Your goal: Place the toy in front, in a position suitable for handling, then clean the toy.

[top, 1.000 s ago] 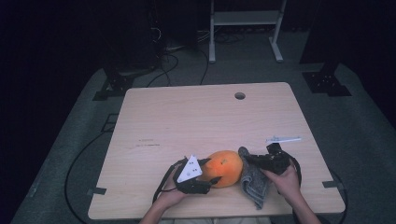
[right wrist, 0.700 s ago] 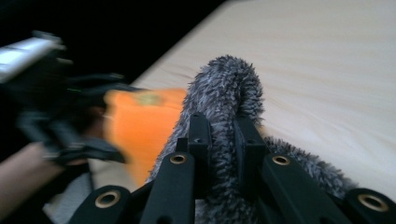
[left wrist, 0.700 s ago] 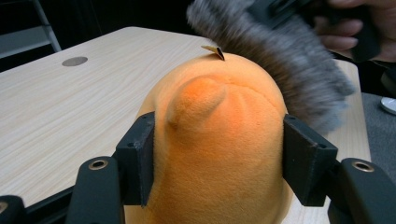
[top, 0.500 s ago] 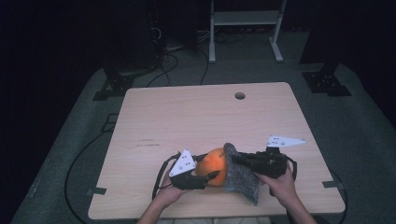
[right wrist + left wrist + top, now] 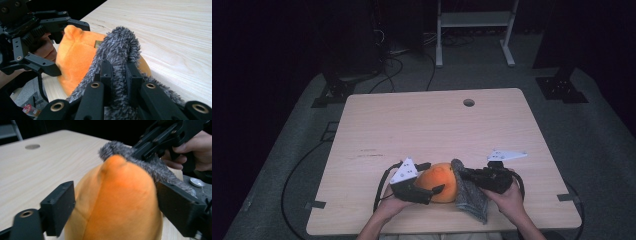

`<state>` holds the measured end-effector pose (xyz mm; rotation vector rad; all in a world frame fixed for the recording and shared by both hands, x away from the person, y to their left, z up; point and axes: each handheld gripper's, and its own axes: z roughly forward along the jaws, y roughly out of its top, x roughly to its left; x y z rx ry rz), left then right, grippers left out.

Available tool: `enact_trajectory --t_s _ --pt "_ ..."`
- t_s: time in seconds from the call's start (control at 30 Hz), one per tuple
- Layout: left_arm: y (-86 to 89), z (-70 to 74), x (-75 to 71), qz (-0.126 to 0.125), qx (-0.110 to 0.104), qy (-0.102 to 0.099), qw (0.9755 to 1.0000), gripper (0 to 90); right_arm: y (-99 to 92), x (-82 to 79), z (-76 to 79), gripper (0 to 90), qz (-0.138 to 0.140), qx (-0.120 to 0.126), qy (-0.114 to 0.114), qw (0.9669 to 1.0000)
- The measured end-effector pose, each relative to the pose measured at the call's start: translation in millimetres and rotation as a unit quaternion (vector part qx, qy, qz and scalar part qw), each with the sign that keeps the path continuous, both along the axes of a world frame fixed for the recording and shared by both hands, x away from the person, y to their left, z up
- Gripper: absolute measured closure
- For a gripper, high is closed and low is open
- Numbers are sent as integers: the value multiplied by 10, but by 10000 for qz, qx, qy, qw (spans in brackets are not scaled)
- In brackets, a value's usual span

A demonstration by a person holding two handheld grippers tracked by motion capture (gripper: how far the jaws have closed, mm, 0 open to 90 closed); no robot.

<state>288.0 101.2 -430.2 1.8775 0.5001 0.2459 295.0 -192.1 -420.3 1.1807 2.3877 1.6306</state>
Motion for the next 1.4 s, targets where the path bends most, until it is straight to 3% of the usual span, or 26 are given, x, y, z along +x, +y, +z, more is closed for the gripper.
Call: enact_trajectory --t_s 0.07,0.17,0.2,0.23,0.37,0.5,0.57,0.63,0.67,0.77,0.87,1.0,1.2,1.33,1.4 --pt "26 -30 39 -31 24 146 9999 114 -1 2 -10 788 6 -19 -2 10000" --pt "59 -88 91 -262 -5 477 9985 99 12 2 -28 788 19 -19 26 10000" --pt "50 -103 90 -336 67 495 9982 100 15 3 -35 788 23 3 44 10000" --pt "40 -101 71 -337 178 396 9985 105 18 9 -40 788 30 16 59 10000" --pt "3 -37 -6 -77 326 14 9994 292 27 -12 -9 789 9 0 -19 10000" --pt "-47 62 -44 79 466 -167 9987 343 21 -104 158 790 148 310 -358 9988" --pt "-68 66 -53 44 399 -141 9991 348 43 -155 246 789 313 512 -491 9970" --pt "-85 86 -74 -33 351 -108 9993 350 90 -168 241 788 309 324 -566 9974" --pt "-100 105 -97 -22 418 -161 9990 350 107 -155 202 788 280 221 -541 9979" --pt "-94 109 -98 -40 415 -135 9990 349 71 -105 127 789 257 325 -313 9987" --pt "-95 76 -59 -26 376 -54 9993 307 95 -103 117 789 216 204 -372 9989" --pt "-60 62 -40 -32 315 -120 9994 189 93 -56 81 789 191 194 -329 9991" --pt "97 38 31 -44 84 195 9998 117 93 -56 75 788 113 81 -354 9993" --pt "113 -14 64 -192 226 406 9987 86 82 -37 64 788 104 120 -314 9994" --pt "53 -57 51 -224 447 318 9982 92 83 -37 69 787 77 92 -326 9994"
